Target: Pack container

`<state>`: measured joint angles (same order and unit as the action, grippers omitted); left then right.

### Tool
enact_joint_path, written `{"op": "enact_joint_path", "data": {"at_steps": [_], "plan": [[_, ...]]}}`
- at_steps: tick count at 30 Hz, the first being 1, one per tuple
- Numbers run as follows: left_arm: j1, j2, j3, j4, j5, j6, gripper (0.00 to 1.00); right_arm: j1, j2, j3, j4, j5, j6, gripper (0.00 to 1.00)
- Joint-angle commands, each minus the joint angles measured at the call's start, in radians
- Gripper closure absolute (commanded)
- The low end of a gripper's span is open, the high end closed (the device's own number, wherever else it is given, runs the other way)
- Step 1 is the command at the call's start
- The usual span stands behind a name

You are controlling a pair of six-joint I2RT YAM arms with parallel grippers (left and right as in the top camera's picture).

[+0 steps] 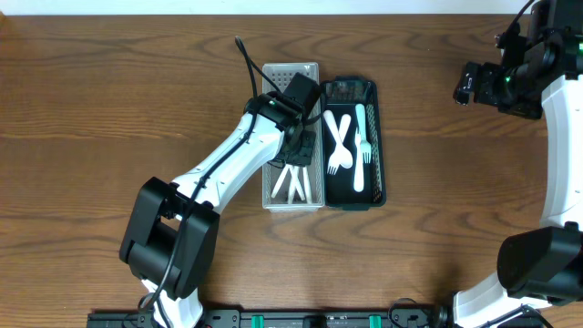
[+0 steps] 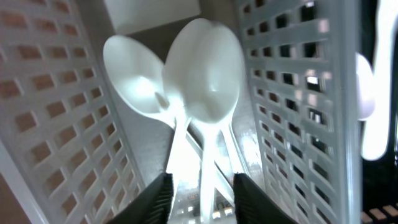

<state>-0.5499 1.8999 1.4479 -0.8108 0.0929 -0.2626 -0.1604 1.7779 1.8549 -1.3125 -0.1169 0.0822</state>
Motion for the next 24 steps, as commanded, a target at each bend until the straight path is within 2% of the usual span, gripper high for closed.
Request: {"op": "enact_joint_path", "data": {"at_steps": [1, 5, 9, 11, 12, 13, 19, 24], "plan": [[0.012, -0.043, 0.01, -0.003, -0.031, 0.004, 0.57, 0.005, 0.009, -0.004, 0.005, -0.008, -0.021, 0.02], [0.041, -0.132, 0.011, -0.003, -0.07, 0.013, 0.53, 0.005, 0.009, -0.004, 0.02, -0.008, -0.029, 0.02], [0.097, -0.259, 0.011, -0.016, -0.17, 0.019, 0.38, 0.026, 0.003, -0.004, 0.039, -0.008, -0.034, 0.01], [0.144, -0.325, 0.011, -0.017, -0.2, 0.019, 0.22, 0.049, -0.005, -0.004, 0.054, -0.008, -0.041, 0.01], [0.176, -0.359, 0.011, -0.013, -0.208, 0.019, 0.05, 0.07, -0.009, -0.004, 0.073, -0.007, -0.047, 0.01], [0.202, -0.381, 0.011, -0.011, -0.211, 0.02, 0.02, 0.087, -0.011, -0.004, 0.092, -0.007, -0.051, 0.01], [0.393, -0.439, 0.01, 0.023, -0.21, 0.022, 0.02, 0.195, 0.02, -0.005, 0.34, 0.019, -0.08, 0.01], [0.472, -0.432, 0.01, 0.023, -0.21, 0.022, 0.02, 0.226, 0.042, -0.005, 0.503, 0.047, -0.08, 0.01]]}}
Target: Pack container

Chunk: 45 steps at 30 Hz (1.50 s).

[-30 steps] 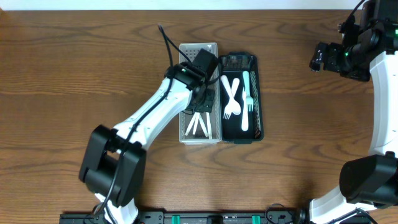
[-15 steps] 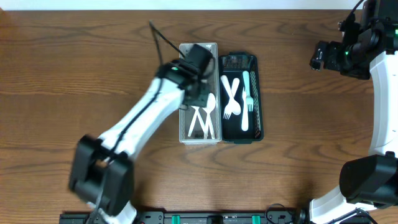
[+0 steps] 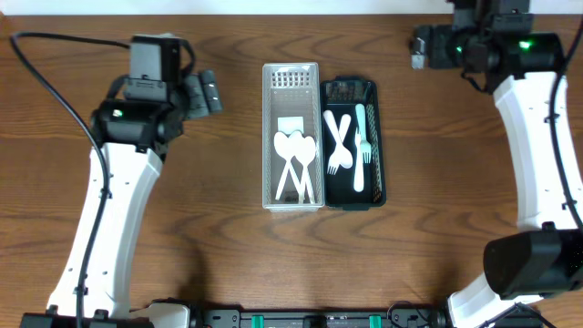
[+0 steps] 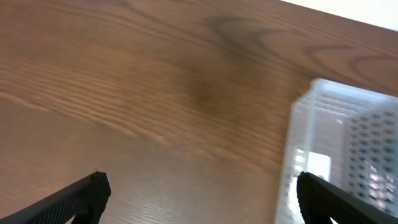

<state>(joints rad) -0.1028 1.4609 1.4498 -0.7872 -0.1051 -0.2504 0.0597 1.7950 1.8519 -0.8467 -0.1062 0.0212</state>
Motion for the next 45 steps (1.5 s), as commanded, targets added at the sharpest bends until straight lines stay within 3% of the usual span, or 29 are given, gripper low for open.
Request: {"op": "enact_joint_path", "data": {"at_steps": [1, 4, 9, 14, 19, 25, 34, 38, 45], "plan": [[0.032, 0.007, 0.008, -0.001, -0.012, 0.01, 0.02, 0.005, 0.025, -0.002, 0.055, 0.049, -0.019, 0.01], [0.044, 0.007, 0.008, 0.007, -0.014, 0.02, 0.02, -0.008, 0.024, -0.002, 0.071, 0.054, -0.023, 0.01], [0.035, 0.001, 0.006, -0.013, -0.013, 0.184, 0.02, -0.042, 0.008, -0.002, -0.031, 0.053, -0.053, 0.01], [-0.013, -0.096, -0.051, -0.011, -0.031, 0.21, 0.02, -0.077, -0.075, -0.052, -0.058, 0.028, -0.034, 0.01], [-0.06, -0.294, -0.178, 0.048, -0.091, 0.209, 0.02, -0.084, -0.298, -0.304, 0.069, 0.013, -0.034, 0.01], [-0.067, -0.609, -0.449, 0.168, -0.091, 0.209, 0.02, -0.028, -0.697, -0.701, 0.243, 0.013, -0.034, 0.01], [-0.067, -1.105, -0.852, 0.209, -0.091, 0.209, 0.02, 0.045, -1.234, -1.138, 0.242, 0.082, -0.034, 0.01], [-0.067, -1.209, -0.895, 0.182, -0.091, 0.209, 0.02, 0.045, -1.354, -1.259, 0.241, 0.099, -0.034, 0.01], [-0.067, -1.214, -0.895, 0.133, -0.09, 0.209, 0.02, 0.045, -1.376, -1.357, 0.131, 0.099, -0.034, 0.01]]}}
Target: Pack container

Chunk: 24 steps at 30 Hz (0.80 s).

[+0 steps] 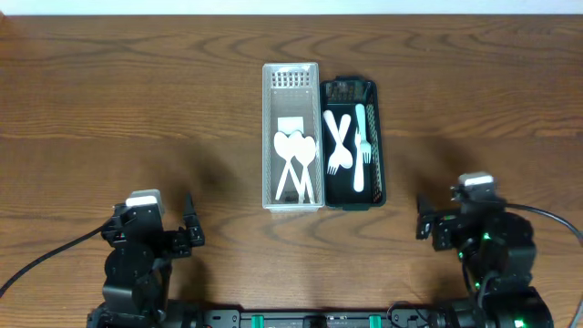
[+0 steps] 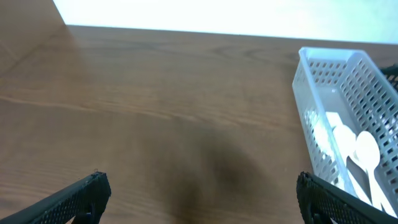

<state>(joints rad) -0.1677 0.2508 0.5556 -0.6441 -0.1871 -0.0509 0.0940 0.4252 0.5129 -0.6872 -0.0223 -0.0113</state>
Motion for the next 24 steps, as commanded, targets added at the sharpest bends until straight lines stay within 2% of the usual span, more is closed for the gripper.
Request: {"op": "enact_joint_path", "data": {"at_steps": [1, 11, 24], "plan": [[-0.002, -0.003, -0.001, -0.014, -0.008, 0.01, 0.02, 0.011, -0.005, -0.019, -0.06, 0.015, -0.002, 0.01], [-0.002, -0.003, -0.001, -0.014, -0.008, 0.01, 0.02, 0.011, -0.004, -0.019, -0.332, 0.015, -0.002, 0.01], [-0.002, -0.003, -0.001, -0.014, -0.008, 0.009, 0.02, -0.001, -0.029, -0.019, -0.331, 0.015, -0.002, 0.01]]}}
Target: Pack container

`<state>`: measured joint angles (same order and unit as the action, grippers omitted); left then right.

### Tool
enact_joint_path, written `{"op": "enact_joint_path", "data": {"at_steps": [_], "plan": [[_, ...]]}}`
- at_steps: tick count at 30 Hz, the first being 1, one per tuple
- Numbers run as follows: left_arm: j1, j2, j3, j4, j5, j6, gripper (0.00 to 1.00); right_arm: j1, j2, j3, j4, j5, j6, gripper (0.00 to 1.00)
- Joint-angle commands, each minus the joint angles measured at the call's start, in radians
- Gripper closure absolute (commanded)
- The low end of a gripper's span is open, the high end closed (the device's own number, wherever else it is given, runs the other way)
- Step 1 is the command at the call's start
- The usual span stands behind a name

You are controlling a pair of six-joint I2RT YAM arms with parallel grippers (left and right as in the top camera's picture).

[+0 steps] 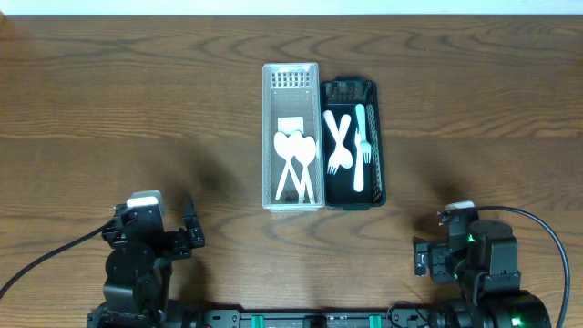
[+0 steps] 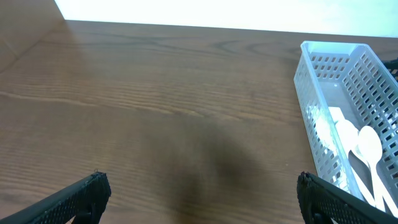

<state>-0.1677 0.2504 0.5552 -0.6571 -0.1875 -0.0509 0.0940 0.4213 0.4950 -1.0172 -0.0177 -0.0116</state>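
A white perforated basket point(image 1: 291, 87) stands at the table's middle with white spoons point(image 1: 294, 159) lying in it. Beside it on the right, a black tray point(image 1: 380, 137) holds white forks point(image 1: 335, 141) and a knife point(image 1: 360, 146). My left gripper point(image 1: 191, 223) sits folded back at the near left edge; in the left wrist view it point(image 2: 199, 190) is wide open and empty over bare wood, with the basket point(image 2: 323, 93) and spoons point(image 2: 364, 146) at right. My right gripper point(image 1: 421, 258) rests at the near right edge, and its jaws are too small to read.
Brown wooden table point(image 1: 137, 109) all around. Both arm bases and a black rail point(image 1: 291, 319) line the near edge. A cable point(image 1: 46, 264) trails from the left arm and another point(image 1: 547, 228) from the right.
My right arm has drawn back a little further toward the near edge. The left arm has barely shifted. Basket, tray and cutlery have not moved.
My left gripper was open down in the basket over the spoons, with the right arm at the far right. Then both arms were at the table's far corners, the left one empty. Later both were folded at the near edge, where they remain.
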Motion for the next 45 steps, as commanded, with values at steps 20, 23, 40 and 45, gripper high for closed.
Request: {"op": "enact_joint_path", "data": {"at_steps": [20, 23, 40, 45], "plan": [[-0.002, -0.003, 0.0, -0.002, -0.008, 0.01, 0.02, -0.007, -0.416, -0.309, 0.808, 0.002, -0.017, 0.01], [-0.002, -0.003, 0.0, -0.002, -0.008, 0.01, 0.02, -0.008, -0.416, -0.409, 0.996, 0.002, -0.044, 0.01], [-0.002, -0.003, 0.0, -0.002, -0.008, 0.01, 0.02, 0.002, -0.416, -0.489, 0.946, -0.031, -0.053, 0.01], [-0.002, -0.003, 0.0, -0.001, -0.008, 0.01, 0.02, 0.002, -0.416, -0.489, 0.946, -0.031, -0.053, 0.01]]}}
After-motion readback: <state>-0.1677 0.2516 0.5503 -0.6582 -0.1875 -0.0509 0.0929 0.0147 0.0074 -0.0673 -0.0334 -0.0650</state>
